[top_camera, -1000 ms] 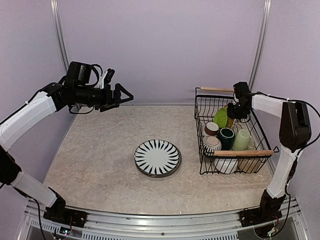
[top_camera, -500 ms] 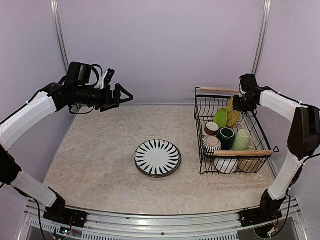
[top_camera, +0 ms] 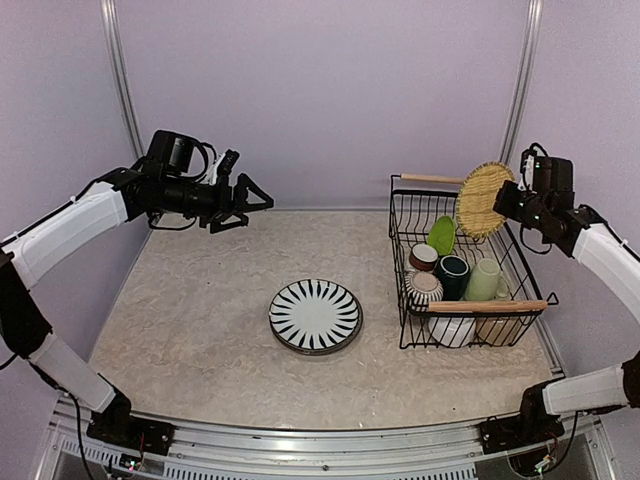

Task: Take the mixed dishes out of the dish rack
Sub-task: Grab the plate from the dish rack, then pass from the right arm to the left

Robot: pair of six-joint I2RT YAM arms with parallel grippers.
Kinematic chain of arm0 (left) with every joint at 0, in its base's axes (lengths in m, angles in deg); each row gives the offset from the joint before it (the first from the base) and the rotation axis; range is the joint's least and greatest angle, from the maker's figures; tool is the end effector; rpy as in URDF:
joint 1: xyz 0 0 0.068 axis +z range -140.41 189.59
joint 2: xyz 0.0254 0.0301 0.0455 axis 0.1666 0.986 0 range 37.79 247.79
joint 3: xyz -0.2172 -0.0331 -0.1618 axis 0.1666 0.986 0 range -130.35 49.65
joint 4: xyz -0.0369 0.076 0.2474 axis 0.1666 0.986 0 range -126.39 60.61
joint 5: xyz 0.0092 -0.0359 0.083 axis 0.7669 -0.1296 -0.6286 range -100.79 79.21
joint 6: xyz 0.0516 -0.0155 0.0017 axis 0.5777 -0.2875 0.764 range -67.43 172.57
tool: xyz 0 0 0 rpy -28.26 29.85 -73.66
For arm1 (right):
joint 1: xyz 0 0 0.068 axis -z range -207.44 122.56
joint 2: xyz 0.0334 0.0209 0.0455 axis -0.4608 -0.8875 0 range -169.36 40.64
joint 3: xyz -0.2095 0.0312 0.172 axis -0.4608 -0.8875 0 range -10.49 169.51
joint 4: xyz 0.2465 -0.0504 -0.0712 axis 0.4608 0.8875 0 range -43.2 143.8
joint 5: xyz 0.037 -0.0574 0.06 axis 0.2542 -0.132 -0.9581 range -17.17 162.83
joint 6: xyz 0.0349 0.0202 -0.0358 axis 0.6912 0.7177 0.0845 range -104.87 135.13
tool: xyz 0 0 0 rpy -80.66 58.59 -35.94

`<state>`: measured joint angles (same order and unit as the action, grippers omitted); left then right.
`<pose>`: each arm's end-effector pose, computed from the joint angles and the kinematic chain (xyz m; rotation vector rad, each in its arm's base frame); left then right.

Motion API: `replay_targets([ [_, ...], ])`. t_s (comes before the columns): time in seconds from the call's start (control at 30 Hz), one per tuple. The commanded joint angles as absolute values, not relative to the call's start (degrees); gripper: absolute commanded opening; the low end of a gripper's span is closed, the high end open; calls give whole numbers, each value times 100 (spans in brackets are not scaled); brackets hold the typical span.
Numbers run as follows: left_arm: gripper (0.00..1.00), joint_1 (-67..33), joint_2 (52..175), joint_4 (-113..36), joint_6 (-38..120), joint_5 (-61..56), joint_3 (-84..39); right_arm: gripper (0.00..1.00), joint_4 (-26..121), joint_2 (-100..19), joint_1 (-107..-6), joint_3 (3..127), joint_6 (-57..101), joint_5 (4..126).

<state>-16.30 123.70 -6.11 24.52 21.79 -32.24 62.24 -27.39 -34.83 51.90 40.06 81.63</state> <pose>0.2936 -0.1638 0.3610 0.3074 2.2735 -1.1338 0.2713 0.0298 0.3547 0.3967 1.9001 0.2269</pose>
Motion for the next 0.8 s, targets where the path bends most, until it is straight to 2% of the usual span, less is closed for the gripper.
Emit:
replay_targets([
  [0.0, 99, -1581, 12605, -744, 2266, 2818, -3324, 0, 4118, -2431, -3540, 4579, 5004, 6109],
  [0.1, 99, -1578, 12714, -889, 2130, 3227, -3290, 0, 3325, -2760, -3800, 4486, 5422, 5151],
  [0.47, 97, -1332, 12728, -1171, 1770, 3350, -3099, 0, 2024, -4863, -5736, 5744, 6091, 4516],
  [0.77, 86, -1083, 12732, -1379, 1630, 3578, -2988, 0, 872, -6349, -6459, 6711, 6974, 3737],
])
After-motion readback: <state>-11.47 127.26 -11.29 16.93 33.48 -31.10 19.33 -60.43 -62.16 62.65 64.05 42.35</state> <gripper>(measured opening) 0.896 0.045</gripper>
